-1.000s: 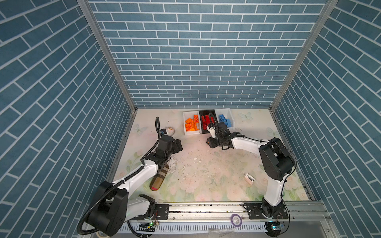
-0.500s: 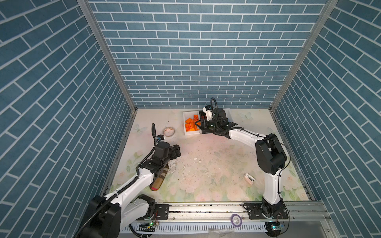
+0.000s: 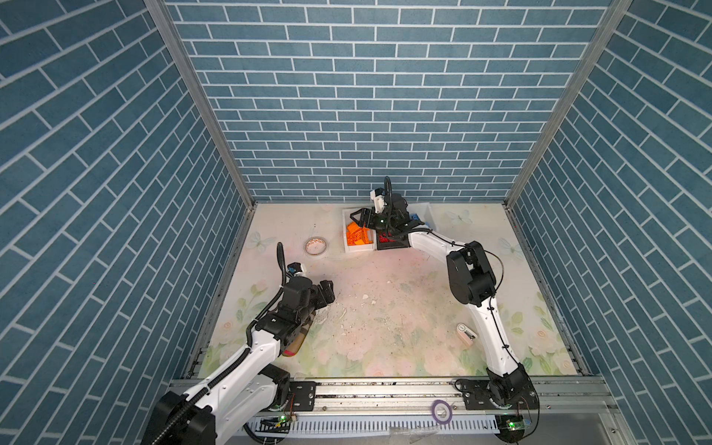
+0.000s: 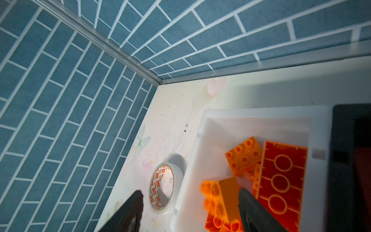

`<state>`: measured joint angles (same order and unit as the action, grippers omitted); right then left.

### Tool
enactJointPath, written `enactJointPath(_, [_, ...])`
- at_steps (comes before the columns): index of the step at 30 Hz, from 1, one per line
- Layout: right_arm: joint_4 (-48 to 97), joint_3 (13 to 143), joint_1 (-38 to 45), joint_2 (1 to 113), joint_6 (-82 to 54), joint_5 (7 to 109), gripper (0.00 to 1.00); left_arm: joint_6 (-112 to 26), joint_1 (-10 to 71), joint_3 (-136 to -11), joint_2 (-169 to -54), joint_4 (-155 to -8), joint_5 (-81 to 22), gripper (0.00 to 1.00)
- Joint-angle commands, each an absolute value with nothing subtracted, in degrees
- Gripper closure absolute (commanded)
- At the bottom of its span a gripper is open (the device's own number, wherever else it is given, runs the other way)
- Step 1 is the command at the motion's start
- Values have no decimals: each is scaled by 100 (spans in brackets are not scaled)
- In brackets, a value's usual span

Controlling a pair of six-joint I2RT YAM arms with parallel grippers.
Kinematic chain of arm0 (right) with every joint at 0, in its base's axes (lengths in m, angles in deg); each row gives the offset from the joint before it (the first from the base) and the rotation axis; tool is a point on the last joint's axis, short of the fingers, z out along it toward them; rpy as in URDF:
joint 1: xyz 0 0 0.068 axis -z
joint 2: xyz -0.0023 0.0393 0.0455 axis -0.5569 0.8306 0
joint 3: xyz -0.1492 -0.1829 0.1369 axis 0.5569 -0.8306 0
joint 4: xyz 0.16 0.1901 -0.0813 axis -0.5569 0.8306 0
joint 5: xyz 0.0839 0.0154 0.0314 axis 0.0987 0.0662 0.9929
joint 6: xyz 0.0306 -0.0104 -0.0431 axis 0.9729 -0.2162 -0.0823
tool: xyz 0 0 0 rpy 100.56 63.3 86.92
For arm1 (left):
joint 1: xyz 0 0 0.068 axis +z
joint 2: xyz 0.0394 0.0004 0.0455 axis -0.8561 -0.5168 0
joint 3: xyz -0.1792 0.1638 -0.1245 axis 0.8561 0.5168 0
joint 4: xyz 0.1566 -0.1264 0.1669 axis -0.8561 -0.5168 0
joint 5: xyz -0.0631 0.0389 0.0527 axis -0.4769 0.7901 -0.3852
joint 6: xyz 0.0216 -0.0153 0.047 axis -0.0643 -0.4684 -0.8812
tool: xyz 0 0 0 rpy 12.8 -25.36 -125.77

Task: Sort the legos into containers by color
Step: Place the lego in the container, then reset both arms

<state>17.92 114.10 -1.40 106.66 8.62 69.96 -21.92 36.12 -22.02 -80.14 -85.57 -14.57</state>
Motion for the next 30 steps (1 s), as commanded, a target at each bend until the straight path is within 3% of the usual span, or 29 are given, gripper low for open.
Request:
enactJointPath(1, [1963, 11446, -171, 10473, 770, 6815, 16, -2156, 3647, -2141, -7944, -8673, -1382, 12])
enactJointPath(11, [1765, 9640, -143, 8699, -245, 6183, 12, -2859, 3638, -2545, -8157, -8419, -596, 11])
enactJointPath(25, [526, 5233, 165, 5246, -1866, 3401, 5, -5142, 3664, -2504, -9078, -6508, 1091, 11])
enactJointPath(30, [597, 4267, 658, 4325, -2044, 2641, 2, -5934, 3994, -2156, -9165, -5335, 795, 11])
